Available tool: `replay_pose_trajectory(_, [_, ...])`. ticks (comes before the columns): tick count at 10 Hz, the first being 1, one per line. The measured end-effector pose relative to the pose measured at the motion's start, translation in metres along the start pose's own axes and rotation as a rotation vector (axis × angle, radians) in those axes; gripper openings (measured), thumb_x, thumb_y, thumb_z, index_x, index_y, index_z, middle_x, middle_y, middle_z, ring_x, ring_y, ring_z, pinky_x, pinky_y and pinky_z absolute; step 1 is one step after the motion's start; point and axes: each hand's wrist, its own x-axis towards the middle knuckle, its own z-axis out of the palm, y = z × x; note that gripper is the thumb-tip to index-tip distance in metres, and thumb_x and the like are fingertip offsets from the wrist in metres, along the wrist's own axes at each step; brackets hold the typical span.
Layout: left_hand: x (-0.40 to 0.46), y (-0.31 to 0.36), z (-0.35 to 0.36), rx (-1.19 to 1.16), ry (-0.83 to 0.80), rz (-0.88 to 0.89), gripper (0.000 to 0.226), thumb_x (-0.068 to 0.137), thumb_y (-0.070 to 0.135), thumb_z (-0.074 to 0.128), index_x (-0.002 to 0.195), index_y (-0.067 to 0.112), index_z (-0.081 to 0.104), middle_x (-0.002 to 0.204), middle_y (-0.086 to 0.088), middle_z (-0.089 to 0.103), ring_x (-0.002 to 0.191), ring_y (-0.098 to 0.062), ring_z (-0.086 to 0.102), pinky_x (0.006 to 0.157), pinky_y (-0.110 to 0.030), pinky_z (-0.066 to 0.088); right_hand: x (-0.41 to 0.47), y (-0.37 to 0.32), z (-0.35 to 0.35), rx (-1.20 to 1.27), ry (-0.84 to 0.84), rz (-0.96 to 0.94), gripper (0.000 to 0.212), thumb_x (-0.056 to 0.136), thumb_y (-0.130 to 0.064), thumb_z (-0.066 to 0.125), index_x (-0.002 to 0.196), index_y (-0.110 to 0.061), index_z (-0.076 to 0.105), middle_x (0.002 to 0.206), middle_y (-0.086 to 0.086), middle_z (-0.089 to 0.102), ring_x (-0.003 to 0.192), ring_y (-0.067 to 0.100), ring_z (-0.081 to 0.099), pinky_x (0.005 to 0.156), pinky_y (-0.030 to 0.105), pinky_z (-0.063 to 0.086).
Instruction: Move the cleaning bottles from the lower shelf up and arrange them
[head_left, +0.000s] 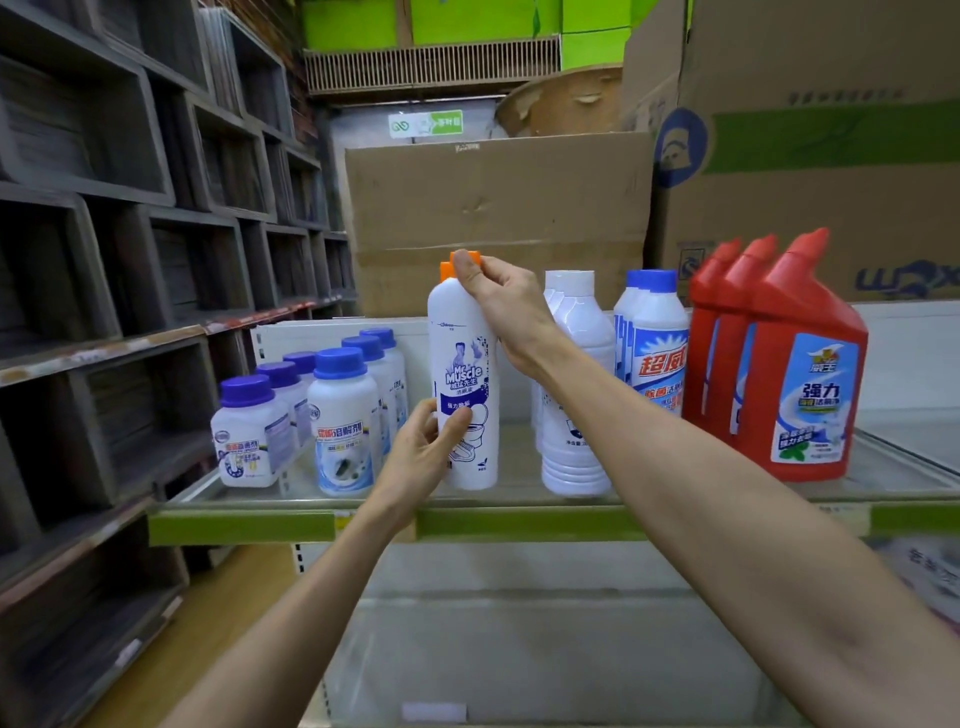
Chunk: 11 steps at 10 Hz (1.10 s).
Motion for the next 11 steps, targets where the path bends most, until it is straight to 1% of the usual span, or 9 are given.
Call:
replay_pose_trajectory(1, [0.002, -0.005, -0.002, 0.057, 0.017, -0.001, 0.032, 0.092, 0.047, 0.060, 0.115, 0.025, 0.062, 0.108, 0.005, 0.075, 0.101, -0.009, 0.070, 0.075, -0.017, 0.054, 0.000, 0.002, 0.006, -0.034, 0.000, -0.005, 0.033, 0.100, -0.039, 0.062, 0.079, -0.014, 0.067, 0.079, 0.005, 0.060, 0.077, 0.019, 0.049, 0.072, 0.036, 0.044])
replay_pose_trajectory(2, [0.003, -0.006, -0.002, 0.055, 0.031, -0.010, 0.017, 0.099, 0.036, 0.059, 0.112, 0.027, 0.062, 0.106, 0.009, 0.073, 0.092, 0.002, 0.070, 0.068, -0.011, 0.054, 0.000, 0.005, 0.010, -0.043, 0.006, -0.011, 0.036, 0.100, -0.038, 0.062, 0.071, -0.015, 0.060, 0.074, 0.001, 0.051, 0.075, 0.019, 0.043, 0.070, 0.032, 0.038])
replay_pose_trajectory(3, [0.003, -0.008, 0.001, 0.037, 0.047, -0.010, 0.021, 0.101, 0.031, 0.057, 0.118, 0.019, 0.061, 0.104, 0.010, 0.072, 0.084, 0.009, 0.069, 0.064, -0.008, 0.052, 0.002, 0.005, 0.012, -0.067, 0.016, -0.013, 0.036, 0.100, -0.039, 0.061, 0.076, -0.012, 0.062, 0.075, 0.002, 0.050, 0.074, 0.018, 0.043, 0.069, 0.031, 0.037])
replay_pose_trajectory(5, [0.009, -0.011, -0.002, 0.004, 0.070, -0.055, 0.031, 0.100, 0.038, 0.057, 0.125, 0.019, 0.059, 0.107, 0.005, 0.073, 0.088, 0.001, 0.071, 0.067, -0.016, 0.056, 0.007, 0.009, 0.015, -0.096, 0.044, 0.003, 0.029, 0.102, -0.041, 0.058, 0.095, -0.015, 0.068, 0.077, -0.007, 0.058, 0.071, 0.010, 0.050, 0.065, 0.021, 0.042])
replay_pose_trajectory(7, [0.008, -0.010, -0.003, 0.016, 0.113, -0.124, 0.033, 0.101, 0.039, 0.056, 0.126, 0.018, 0.057, 0.115, -0.003, 0.072, 0.105, -0.017, 0.068, 0.092, -0.039, 0.056, 0.010, 0.008, 0.022, -0.239, 0.016, 0.071, 0.031, 0.103, -0.041, 0.055, 0.097, -0.011, 0.062, 0.073, -0.007, 0.055, 0.065, 0.009, 0.052, 0.061, 0.024, 0.041])
replay_pose_trajectory(8, [0.003, -0.005, 0.000, 0.110, 0.133, -0.060, 0.030, 0.103, 0.033, 0.053, 0.128, 0.018, 0.057, 0.120, -0.002, 0.070, 0.109, -0.016, 0.067, 0.095, -0.040, 0.055, 0.005, 0.004, 0.022, -0.300, 0.005, 0.083, 0.030, 0.103, -0.037, 0.056, 0.109, -0.009, 0.063, 0.091, 0.001, 0.064, 0.079, 0.018, 0.062, 0.065, 0.028, 0.048])
replay_pose_trajectory(9, [-0.004, -0.001, 0.003, 0.154, 0.139, -0.014, 0.035, 0.104, 0.030, 0.053, 0.138, 0.020, 0.052, 0.131, -0.002, 0.066, 0.120, -0.017, 0.062, 0.097, -0.037, 0.054, -0.005, -0.003, 0.018, -0.332, 0.017, 0.099, 0.046, 0.101, -0.038, 0.059, 0.137, -0.009, 0.055, 0.130, 0.010, 0.063, 0.116, 0.028, 0.063, 0.095, 0.043, 0.055])
replay_pose_trajectory(10, [-0.021, 0.004, 0.008, 0.284, 0.219, -0.049, 0.059, 0.103, 0.035, 0.053, 0.155, 0.015, 0.033, 0.155, -0.007, 0.044, 0.144, -0.022, 0.040, 0.117, -0.050, 0.036, -0.022, -0.017, 0.007, -0.347, 0.019, 0.110, 0.056, 0.099, -0.040, 0.060, 0.143, -0.009, 0.048, 0.142, 0.012, 0.054, 0.128, 0.028, 0.054, 0.108, 0.046, 0.046])
replay_pose_trajectory(11, [-0.045, 0.016, 0.018, 0.407, 0.369, 0.047, 0.054, 0.102, 0.028, 0.057, 0.149, 0.009, 0.041, 0.147, -0.012, 0.043, 0.139, -0.024, 0.042, 0.116, -0.044, 0.036, -0.046, -0.030, -0.014, -0.332, 0.069, 0.081, 0.044, 0.099, -0.041, 0.060, 0.131, -0.010, 0.057, 0.129, 0.007, 0.062, 0.117, 0.023, 0.060, 0.097, 0.039, 0.052])
